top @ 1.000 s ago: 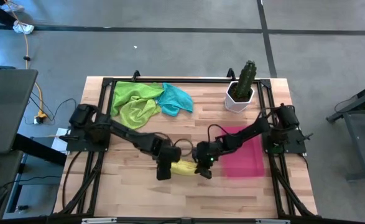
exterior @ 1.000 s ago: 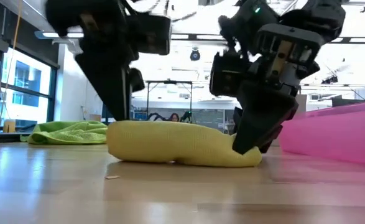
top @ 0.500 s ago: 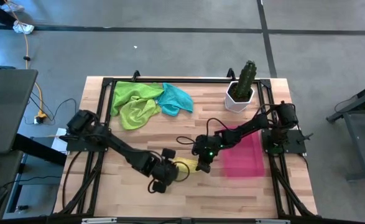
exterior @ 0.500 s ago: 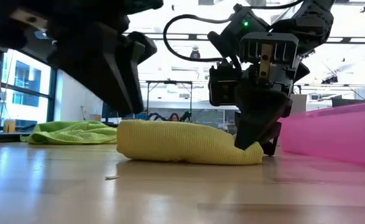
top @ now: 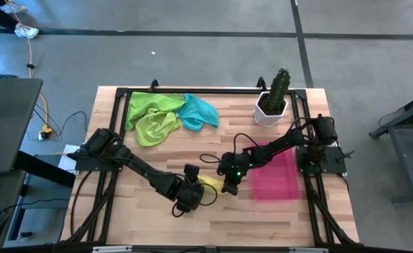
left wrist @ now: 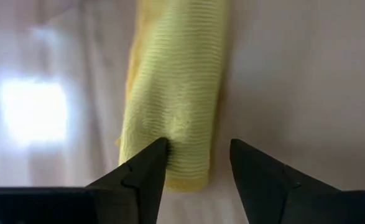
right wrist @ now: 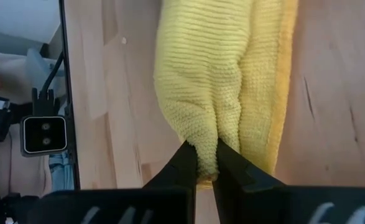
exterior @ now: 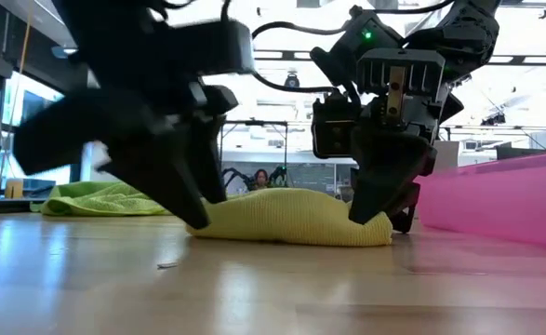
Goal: Roll microfiber towels into tight, uniform cylinder then place into a basket
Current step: Roll the yellow microfiber towel
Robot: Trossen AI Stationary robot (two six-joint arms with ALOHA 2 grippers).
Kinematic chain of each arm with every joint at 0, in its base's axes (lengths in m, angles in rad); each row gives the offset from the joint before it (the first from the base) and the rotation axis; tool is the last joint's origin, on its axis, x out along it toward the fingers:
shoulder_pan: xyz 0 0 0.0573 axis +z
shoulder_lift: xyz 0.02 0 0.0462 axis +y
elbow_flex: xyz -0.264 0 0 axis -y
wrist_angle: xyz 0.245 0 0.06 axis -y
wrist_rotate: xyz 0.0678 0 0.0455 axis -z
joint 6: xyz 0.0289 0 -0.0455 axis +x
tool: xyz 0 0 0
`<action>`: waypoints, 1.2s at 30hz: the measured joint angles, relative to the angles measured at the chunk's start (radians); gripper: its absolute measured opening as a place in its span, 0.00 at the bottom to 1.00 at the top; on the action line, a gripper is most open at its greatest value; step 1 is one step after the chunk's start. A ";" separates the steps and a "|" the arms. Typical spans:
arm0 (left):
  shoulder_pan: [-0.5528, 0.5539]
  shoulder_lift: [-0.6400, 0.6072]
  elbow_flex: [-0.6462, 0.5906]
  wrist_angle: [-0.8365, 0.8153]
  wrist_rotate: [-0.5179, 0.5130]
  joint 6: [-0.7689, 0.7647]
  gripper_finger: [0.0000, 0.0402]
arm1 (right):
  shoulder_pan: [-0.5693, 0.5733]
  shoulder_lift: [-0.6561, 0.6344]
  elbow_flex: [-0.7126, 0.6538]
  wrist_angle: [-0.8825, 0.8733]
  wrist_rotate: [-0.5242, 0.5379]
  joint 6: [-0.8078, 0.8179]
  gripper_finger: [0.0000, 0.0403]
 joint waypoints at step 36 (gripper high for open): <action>0.154 0.020 0.004 -0.023 0.515 -0.257 0.19 | -0.002 -0.047 -0.004 -0.016 -0.062 -0.257 0.25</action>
